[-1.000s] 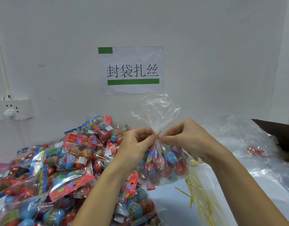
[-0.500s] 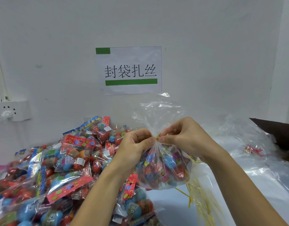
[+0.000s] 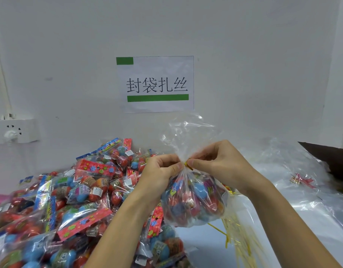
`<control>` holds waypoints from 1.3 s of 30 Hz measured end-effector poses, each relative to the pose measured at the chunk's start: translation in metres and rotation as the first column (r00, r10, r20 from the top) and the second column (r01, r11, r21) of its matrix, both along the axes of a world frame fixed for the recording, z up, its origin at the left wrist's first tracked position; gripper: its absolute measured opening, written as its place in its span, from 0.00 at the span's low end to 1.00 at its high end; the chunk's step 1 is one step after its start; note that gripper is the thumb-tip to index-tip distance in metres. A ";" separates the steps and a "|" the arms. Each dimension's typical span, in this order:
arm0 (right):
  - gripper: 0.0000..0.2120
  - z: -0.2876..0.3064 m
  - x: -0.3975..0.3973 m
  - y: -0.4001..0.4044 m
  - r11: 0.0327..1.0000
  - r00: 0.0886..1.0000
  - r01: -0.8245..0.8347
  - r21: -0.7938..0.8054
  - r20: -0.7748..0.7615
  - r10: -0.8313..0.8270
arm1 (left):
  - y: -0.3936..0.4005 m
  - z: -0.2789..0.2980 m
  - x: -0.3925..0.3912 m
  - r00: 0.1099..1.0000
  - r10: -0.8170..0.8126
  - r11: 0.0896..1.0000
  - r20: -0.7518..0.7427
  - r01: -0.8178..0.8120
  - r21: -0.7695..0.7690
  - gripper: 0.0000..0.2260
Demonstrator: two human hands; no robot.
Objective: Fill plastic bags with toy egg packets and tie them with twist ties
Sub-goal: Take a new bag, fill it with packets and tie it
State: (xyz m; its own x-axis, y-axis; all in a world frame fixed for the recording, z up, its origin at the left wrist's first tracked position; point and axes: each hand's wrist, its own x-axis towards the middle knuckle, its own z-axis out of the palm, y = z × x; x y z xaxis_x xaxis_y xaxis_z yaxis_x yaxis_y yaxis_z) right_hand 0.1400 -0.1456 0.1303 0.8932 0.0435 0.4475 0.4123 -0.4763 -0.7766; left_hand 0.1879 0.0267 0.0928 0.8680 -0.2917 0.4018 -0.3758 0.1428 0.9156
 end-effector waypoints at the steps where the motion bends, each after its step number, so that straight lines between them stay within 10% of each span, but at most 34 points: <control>1: 0.03 -0.001 0.000 0.000 1.000 1.000 -0.003 0.011 0.004 0.002 | 0.000 0.000 0.001 1.000 0.009 1.000 -0.009 -0.009 0.001 0.07; 8: 0.05 -0.002 0.002 0.003 0.999 0.999 -0.004 -0.042 0.042 0.006 | -0.004 -0.001 0.004 0.989 0.123 0.992 -0.086 -0.125 -0.010 0.17; 17: 0.09 -0.005 0.003 0.003 0.931 0.985 0.062 -0.359 0.174 0.001 | -0.005 -0.003 0.007 0.971 0.193 0.978 -0.139 -0.201 -0.052 0.05; 39: 0.10 -0.003 -0.003 0.010 0.999 0.991 -0.045 0.003 -0.128 0.045 | -0.002 0.005 0.002 0.983 0.158 0.979 0.094 -0.169 0.112 0.16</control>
State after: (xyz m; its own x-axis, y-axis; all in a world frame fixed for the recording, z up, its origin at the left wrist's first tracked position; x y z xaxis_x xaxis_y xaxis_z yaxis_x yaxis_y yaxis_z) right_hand 0.1365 -0.1355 0.1272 0.9401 0.0852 0.3301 0.3311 -0.4594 -0.8242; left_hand 0.1901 0.0247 0.0979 0.8724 -0.1986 0.4467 -0.4617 -0.0348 0.8863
